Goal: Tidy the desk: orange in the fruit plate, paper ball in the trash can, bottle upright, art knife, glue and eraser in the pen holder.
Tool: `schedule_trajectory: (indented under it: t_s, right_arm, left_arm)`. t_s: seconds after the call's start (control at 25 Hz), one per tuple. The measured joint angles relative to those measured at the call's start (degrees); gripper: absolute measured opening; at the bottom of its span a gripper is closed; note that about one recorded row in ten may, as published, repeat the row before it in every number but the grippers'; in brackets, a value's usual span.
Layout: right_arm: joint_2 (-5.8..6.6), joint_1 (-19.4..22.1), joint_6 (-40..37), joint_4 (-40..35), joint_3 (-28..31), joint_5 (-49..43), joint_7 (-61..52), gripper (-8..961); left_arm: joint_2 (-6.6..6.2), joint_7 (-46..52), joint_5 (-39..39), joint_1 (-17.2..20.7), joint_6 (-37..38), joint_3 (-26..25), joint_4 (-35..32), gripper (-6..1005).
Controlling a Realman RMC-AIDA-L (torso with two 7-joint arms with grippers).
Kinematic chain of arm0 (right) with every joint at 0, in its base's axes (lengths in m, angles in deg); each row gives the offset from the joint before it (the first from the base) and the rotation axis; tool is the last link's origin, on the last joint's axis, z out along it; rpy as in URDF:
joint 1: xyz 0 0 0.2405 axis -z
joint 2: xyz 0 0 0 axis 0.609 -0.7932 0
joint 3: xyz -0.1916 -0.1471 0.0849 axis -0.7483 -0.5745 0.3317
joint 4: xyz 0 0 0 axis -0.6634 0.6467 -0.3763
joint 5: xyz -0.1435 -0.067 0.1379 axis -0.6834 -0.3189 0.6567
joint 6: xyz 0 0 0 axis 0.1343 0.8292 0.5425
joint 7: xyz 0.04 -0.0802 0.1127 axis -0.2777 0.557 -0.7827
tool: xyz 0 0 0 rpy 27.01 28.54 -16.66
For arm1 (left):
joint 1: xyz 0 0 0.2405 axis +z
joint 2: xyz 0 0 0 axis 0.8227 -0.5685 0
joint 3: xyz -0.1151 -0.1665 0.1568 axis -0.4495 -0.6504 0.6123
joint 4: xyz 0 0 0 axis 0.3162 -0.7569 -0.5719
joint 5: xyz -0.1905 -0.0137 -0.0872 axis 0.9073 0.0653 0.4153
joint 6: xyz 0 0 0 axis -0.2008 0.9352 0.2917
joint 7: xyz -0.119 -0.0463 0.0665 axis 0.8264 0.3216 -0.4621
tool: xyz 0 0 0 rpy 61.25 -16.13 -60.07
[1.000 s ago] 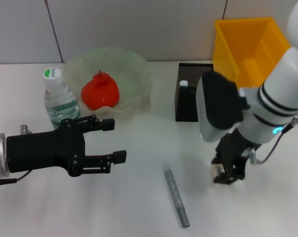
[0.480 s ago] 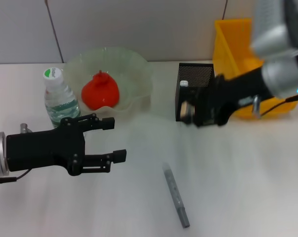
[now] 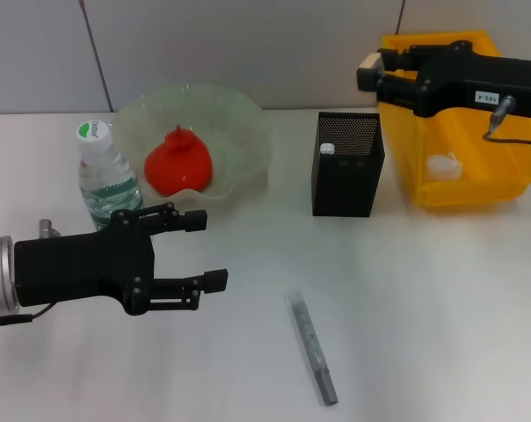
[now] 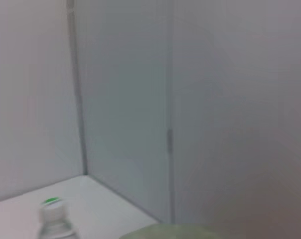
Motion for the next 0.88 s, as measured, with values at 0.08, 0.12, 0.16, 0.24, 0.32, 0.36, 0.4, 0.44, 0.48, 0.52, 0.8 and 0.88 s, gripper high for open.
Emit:
schedule_trajectory:
  t_s: [0.08, 0.12, 0.16, 0.24, 0.32, 0.36, 0.4, 0.44, 0.48, 0.52, 0.8, 0.88]
  right_arm:
    - [0.06, -0.57, 2.73, -2.36, -0.18, -0.03, -0.01, 428]
    - [0.06, -0.57, 2.73, -2.36, -0.18, -0.03, -0.01, 429]
    - [0.09, -0.95, 4.24, -3.88, -0.36, -0.14, -0.01, 430]
    - [0.23, -1.72, 6.24, -6.48, -0.57, -0.19, -0.05, 431]
    - [0.57, -3.03, 8.42, -10.42, -0.51, -0.19, -0.19, 433]
    - [0.57, -3.03, 8.42, -10.42, -0.51, -0.19, -0.19, 433]
    - [0.60, -3.30, 8.97, -11.35, -0.51, -0.19, -0.18, 434]
    - [0.64, -3.63, 9.52, -12.30, -0.51, -0.20, -0.19, 435]
    - [0.68, -4.18, 10.40, -13.96, -0.55, -0.19, -0.15, 436]
    - [0.68, -4.18, 10.40, -13.96, -0.55, -0.19, -0.15, 436]
    - [0.73, -5.72, 13.93, -17.95, -0.56, -0.17, -0.13, 442]
    - [0.73, -6.67, 15.19, -19.42, -0.54, -0.17, -0.12, 443]
  left_arm:
    - [0.00, -0.20, -0.17, -0.12, -0.09, 0.06, -0.07, 846]
    - [0.00, -0.20, -0.17, -0.12, -0.09, 0.06, -0.07, 846]
    - [0.00, -0.36, -0.19, -0.13, -0.09, 0.06, -0.07, 846]
    - [0.00, -0.58, -0.20, -0.07, -0.03, 0.06, -0.07, 846]
    - [-0.06, -0.65, -0.20, -0.01, 0.20, 0.06, -0.09, 846]
    - [-0.06, -0.65, -0.20, -0.01, 0.20, 0.06, -0.09, 846]
    - [-0.07, -0.76, -0.20, 0.01, 0.25, 0.06, -0.13, 846]
    - [-0.07, -0.92, -0.20, 0.03, 0.28, 0.06, -0.17, 846]
    - [-0.08, -1.26, -0.22, 0.11, 0.39, 0.06, -0.21, 846]
    - [-0.08, -1.26, -0.22, 0.11, 0.39, 0.06, -0.21, 846]
    - [-0.18, -1.44, -0.30, 0.30, 1.13, 0.06, -0.24, 846]
    - [-0.18, -1.48, -0.45, 0.34, 1.32, 0.23, -0.24, 846]
